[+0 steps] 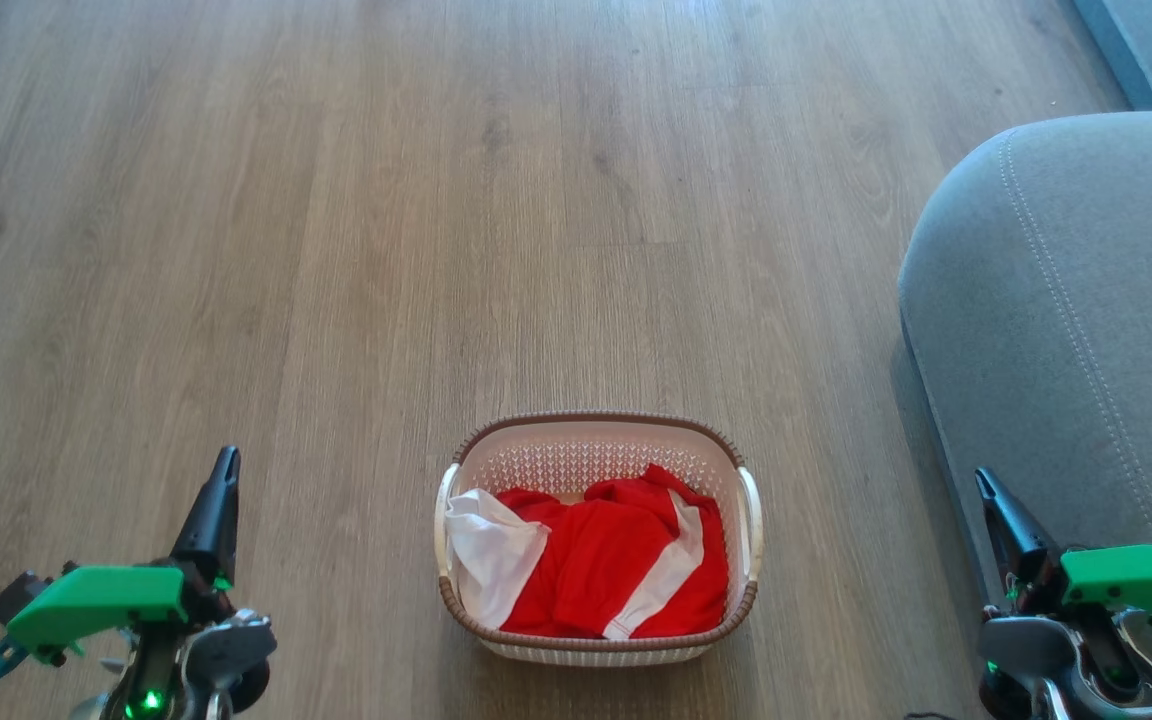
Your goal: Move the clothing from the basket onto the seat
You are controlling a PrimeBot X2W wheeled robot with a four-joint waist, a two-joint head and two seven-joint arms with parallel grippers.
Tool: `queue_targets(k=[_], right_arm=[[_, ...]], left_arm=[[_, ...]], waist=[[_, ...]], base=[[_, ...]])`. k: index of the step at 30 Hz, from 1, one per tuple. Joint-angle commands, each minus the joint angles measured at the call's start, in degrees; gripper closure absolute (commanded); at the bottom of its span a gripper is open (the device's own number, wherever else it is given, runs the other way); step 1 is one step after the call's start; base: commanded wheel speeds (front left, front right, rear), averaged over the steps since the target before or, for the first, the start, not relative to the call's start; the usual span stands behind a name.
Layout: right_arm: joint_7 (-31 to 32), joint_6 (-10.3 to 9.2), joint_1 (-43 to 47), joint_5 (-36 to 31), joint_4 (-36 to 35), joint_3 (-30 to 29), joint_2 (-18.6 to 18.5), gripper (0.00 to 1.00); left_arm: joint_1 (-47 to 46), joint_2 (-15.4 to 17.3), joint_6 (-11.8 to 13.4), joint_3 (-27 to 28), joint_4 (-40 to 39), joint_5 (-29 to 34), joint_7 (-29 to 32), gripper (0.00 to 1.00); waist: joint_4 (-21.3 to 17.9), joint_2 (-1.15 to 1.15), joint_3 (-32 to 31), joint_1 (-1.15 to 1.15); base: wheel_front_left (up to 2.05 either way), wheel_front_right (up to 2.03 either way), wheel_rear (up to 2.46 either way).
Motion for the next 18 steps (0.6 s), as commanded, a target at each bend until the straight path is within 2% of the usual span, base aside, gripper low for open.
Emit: queue_targets(k=[1, 18], right_arm=[[0.4, 0.41, -3.0, 0.4, -2.3, 1.0, -0.4, 1.00], [0.4, 0.41, -3.0, 0.4, -2.3, 1.0, -0.4, 1.00]], left_arm=[[-3.2, 0.3, -0.4, 2.1, -2.0, -0.2, 0.2, 1.00], [-3.2, 0.3, -0.4, 2.1, -2.0, -0.2, 0.2, 1.00]], waist=[[0.0, 0.00, 0.0, 0.00], [0.0, 0.00, 0.0, 0.00]], base=[[0.00, 0.00, 0.00], [0.00, 0.00, 0.00]])
